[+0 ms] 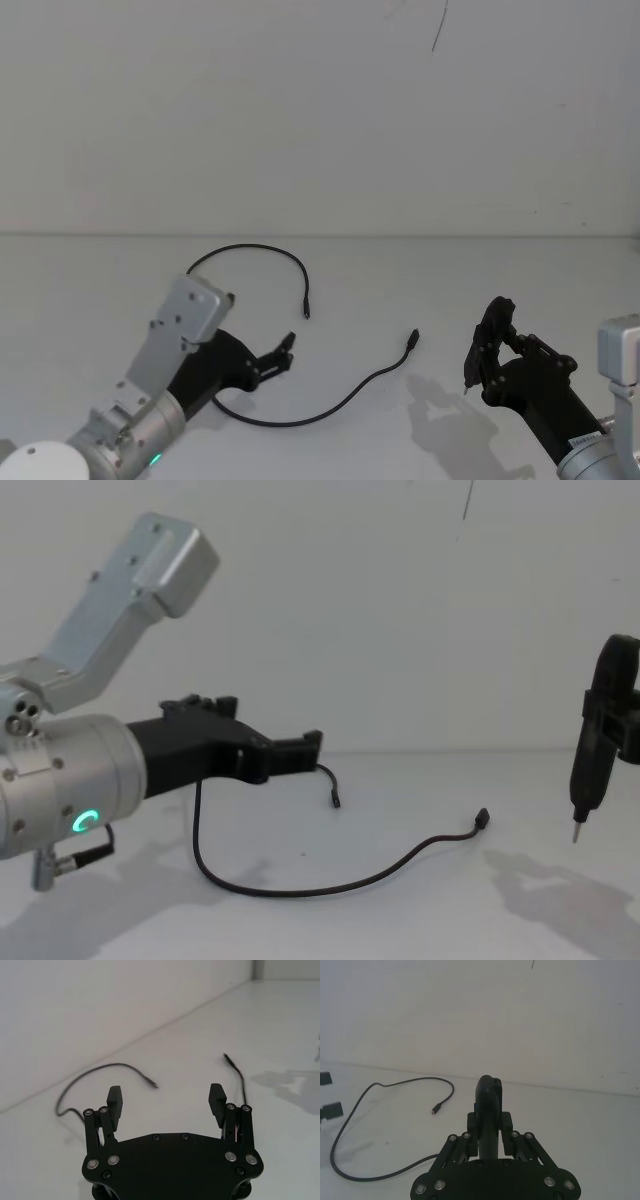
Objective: Pick up the data cable with the one hand.
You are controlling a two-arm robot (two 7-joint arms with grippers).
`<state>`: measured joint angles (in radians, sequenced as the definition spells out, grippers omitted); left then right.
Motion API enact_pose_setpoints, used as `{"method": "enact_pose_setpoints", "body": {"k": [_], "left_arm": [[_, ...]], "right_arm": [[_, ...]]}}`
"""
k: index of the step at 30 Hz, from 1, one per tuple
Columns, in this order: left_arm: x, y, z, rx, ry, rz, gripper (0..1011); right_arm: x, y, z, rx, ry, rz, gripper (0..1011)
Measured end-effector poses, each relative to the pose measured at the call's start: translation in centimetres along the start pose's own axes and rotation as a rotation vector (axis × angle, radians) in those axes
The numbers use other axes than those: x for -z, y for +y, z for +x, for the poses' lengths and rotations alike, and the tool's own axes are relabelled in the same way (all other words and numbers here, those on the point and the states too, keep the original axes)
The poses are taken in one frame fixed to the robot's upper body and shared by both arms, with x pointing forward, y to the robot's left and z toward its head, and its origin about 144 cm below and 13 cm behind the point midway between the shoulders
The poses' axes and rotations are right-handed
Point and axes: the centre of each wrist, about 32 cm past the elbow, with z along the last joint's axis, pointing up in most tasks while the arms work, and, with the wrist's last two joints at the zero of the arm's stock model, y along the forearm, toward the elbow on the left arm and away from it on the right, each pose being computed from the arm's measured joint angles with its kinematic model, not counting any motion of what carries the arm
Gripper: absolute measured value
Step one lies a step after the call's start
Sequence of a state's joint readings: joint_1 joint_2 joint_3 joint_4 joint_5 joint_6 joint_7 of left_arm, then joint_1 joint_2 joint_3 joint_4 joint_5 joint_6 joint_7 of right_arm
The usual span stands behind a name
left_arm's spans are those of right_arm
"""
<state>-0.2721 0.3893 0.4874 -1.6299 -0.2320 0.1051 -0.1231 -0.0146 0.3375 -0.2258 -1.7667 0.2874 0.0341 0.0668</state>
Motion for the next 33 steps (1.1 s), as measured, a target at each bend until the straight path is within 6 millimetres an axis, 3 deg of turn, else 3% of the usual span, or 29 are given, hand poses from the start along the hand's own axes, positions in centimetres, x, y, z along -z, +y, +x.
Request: {"method": "enact_pose_setpoints", "body": {"k": [13,21,33], "left_arm": [[-2.5,-1.8,-1.7,0.165,0.037,0.142,1000],[-5.1,-4.4,-5.0,0.248,0.047,0.232,1000],[-7.4,-7.1,-8.7,0.218,0.011,0.279,1000]], "right_arm": [[0.0,0.0,0.0,0.0,0.0,0.0,269],[0.0,0.0,0.0,0.0,0.0,0.0,269],[0.0,0.0,0.0,0.0,0.0,0.0,269]]}}
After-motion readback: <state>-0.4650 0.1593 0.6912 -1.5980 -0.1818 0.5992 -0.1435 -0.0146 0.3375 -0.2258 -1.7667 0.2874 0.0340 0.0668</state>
